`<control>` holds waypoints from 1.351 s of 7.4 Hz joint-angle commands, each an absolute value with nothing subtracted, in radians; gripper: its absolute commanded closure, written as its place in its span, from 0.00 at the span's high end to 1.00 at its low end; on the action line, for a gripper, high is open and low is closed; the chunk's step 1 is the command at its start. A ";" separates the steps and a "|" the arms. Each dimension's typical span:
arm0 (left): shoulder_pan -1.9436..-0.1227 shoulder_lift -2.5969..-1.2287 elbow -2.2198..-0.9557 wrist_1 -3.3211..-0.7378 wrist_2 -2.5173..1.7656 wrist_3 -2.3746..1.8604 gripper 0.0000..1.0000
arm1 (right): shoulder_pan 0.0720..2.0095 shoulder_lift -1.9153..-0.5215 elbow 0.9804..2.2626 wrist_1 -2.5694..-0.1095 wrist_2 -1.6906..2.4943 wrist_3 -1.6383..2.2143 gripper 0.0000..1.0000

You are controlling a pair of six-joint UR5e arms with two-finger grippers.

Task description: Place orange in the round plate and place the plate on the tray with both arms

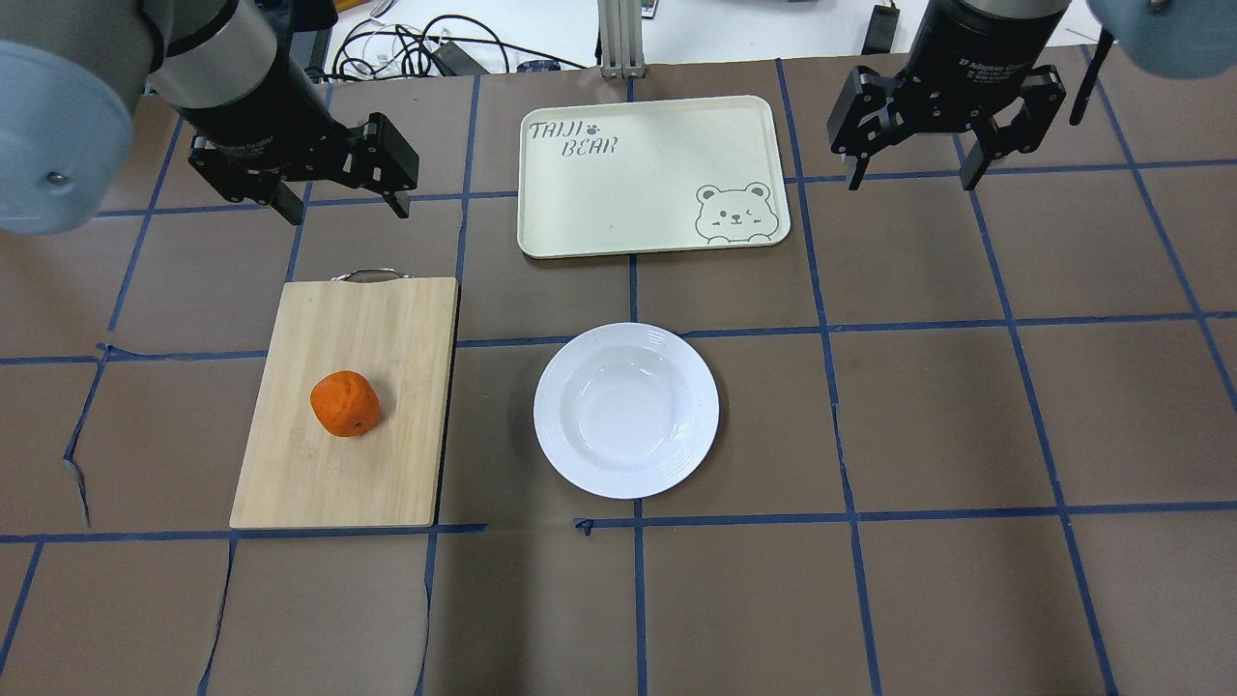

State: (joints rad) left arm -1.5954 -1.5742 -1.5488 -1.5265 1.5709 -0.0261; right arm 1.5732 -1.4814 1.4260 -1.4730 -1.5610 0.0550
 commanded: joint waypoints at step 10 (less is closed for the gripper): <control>-1.595 -1.572 -1.552 -1.528 1.569 -0.026 1.00 | 1.572 -1.471 1.427 -1.479 -1.557 0.052 1.00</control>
State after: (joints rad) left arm -1.5948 -1.5723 -1.5523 -1.5278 1.5688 -0.0261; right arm 1.5736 -1.4723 1.4266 -1.4779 -1.5559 0.0528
